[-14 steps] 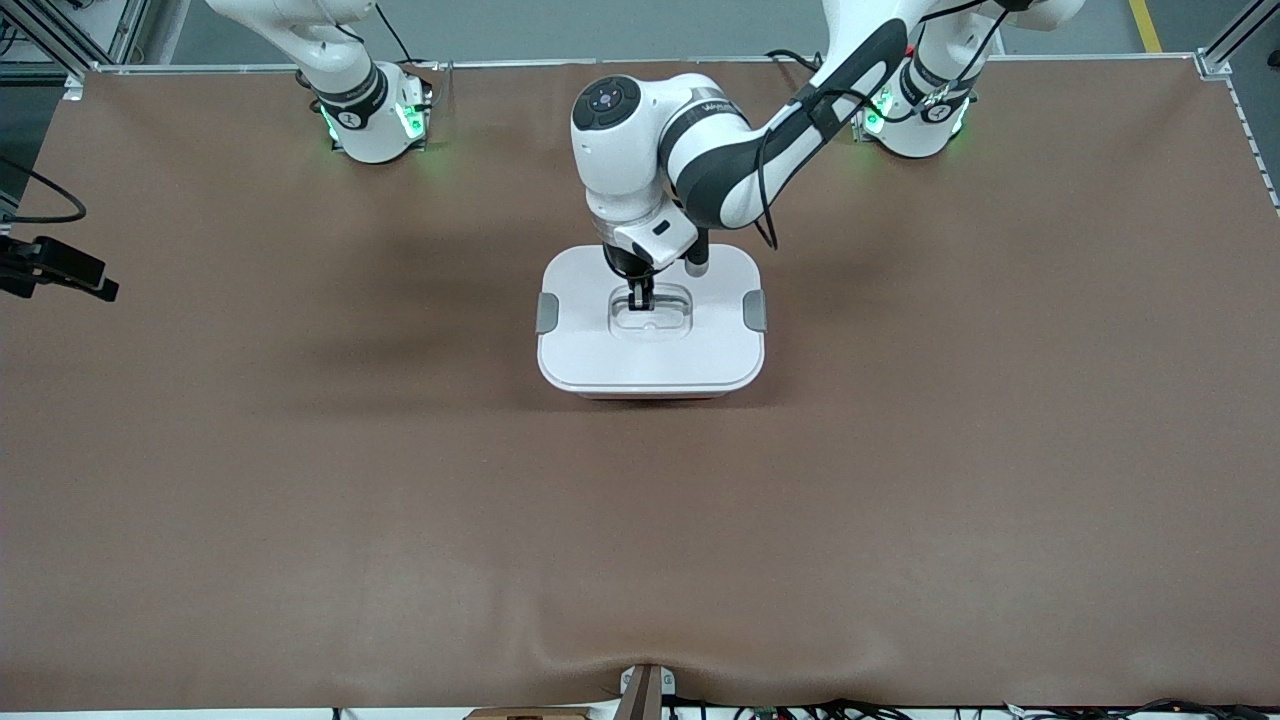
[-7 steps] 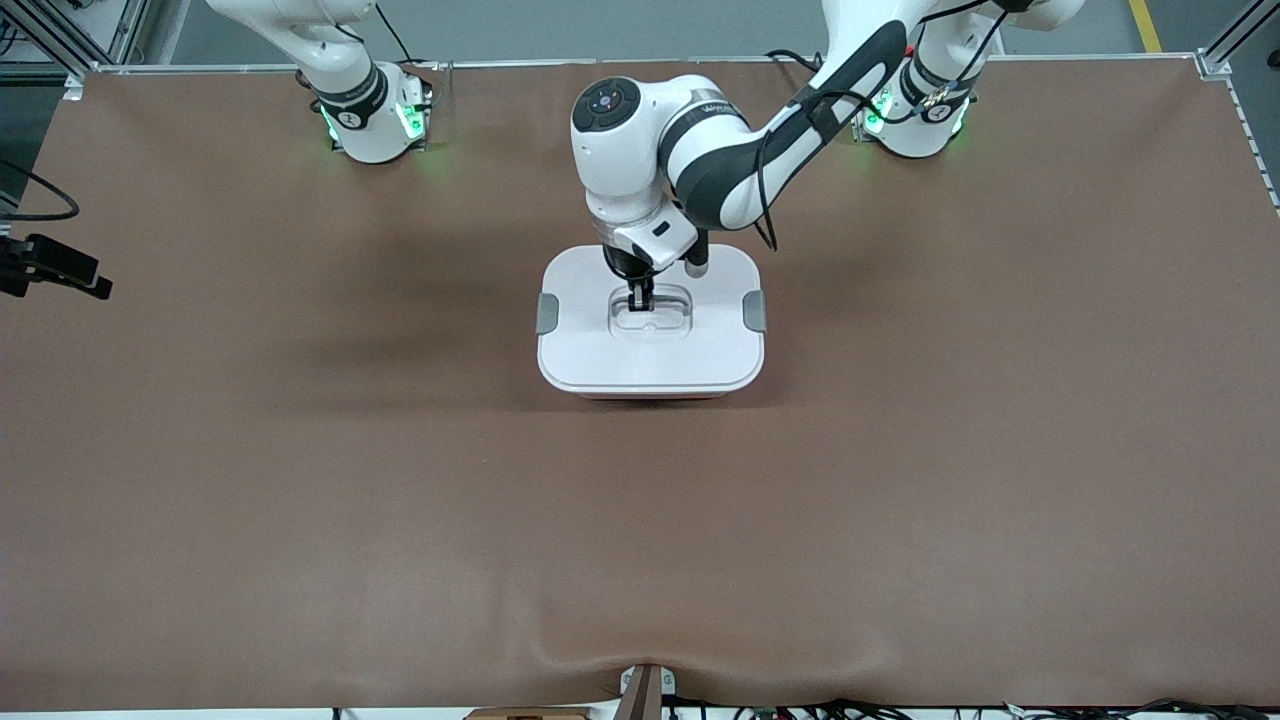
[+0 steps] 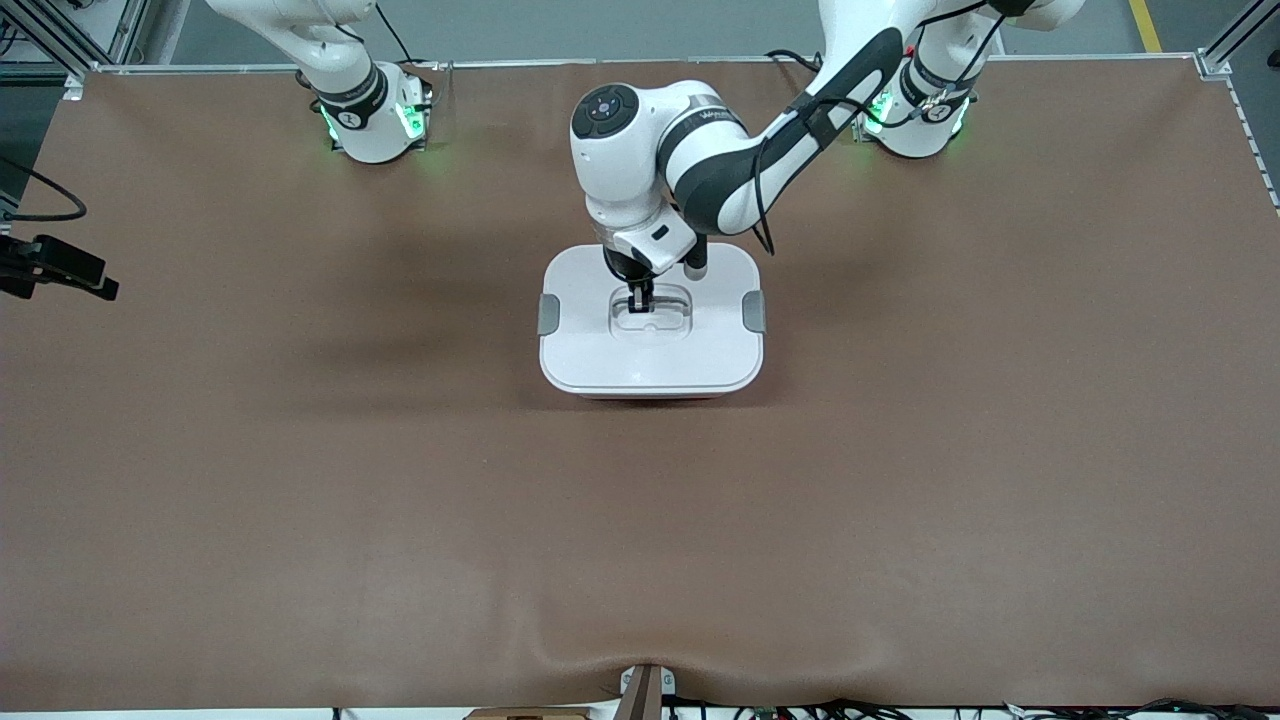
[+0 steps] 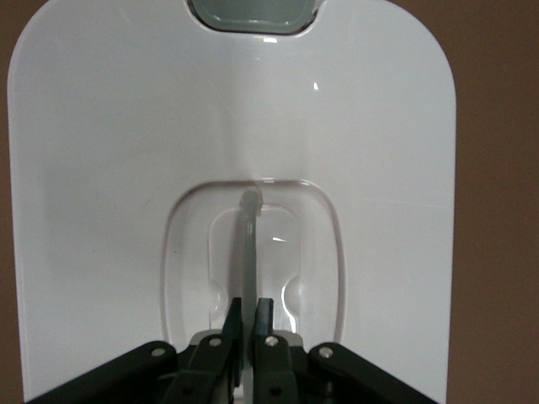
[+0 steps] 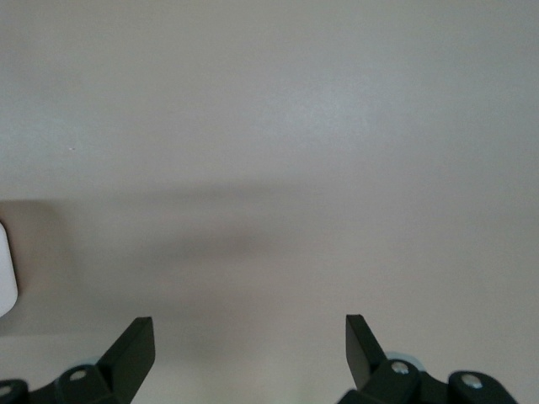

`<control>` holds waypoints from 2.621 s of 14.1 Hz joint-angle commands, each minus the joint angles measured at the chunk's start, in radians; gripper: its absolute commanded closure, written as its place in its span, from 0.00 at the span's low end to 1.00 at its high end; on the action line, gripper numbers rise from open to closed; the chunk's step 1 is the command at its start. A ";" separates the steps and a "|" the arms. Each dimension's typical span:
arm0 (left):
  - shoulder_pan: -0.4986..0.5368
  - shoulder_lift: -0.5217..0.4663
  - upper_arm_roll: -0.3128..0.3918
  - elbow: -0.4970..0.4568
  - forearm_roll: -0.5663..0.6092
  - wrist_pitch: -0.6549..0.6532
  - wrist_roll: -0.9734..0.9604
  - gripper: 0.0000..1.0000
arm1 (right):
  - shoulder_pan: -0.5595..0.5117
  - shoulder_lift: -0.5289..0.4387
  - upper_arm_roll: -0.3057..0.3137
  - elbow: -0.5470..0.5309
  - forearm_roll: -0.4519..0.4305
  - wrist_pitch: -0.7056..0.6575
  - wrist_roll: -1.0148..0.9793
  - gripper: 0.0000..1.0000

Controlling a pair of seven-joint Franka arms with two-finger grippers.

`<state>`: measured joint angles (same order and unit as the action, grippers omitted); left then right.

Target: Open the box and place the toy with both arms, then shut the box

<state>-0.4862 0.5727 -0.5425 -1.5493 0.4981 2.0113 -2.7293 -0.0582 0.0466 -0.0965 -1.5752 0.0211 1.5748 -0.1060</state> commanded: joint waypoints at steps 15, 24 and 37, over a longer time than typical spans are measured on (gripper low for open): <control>-0.015 -0.016 -0.002 -0.026 0.042 -0.016 -0.090 1.00 | 0.015 -0.014 0.000 -0.006 -0.004 -0.004 0.023 0.00; 0.001 -0.008 0.002 -0.018 0.043 -0.009 -0.060 0.23 | 0.018 -0.014 0.001 -0.006 -0.006 -0.004 0.023 0.00; 0.315 -0.172 -0.007 0.052 -0.144 -0.129 0.699 0.00 | 0.011 -0.014 0.000 0.001 -0.006 -0.016 0.017 0.00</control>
<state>-0.2578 0.4154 -0.5377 -1.4926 0.3958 1.9014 -2.1730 -0.0374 0.0466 -0.1027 -1.5753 0.0192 1.5687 -0.0767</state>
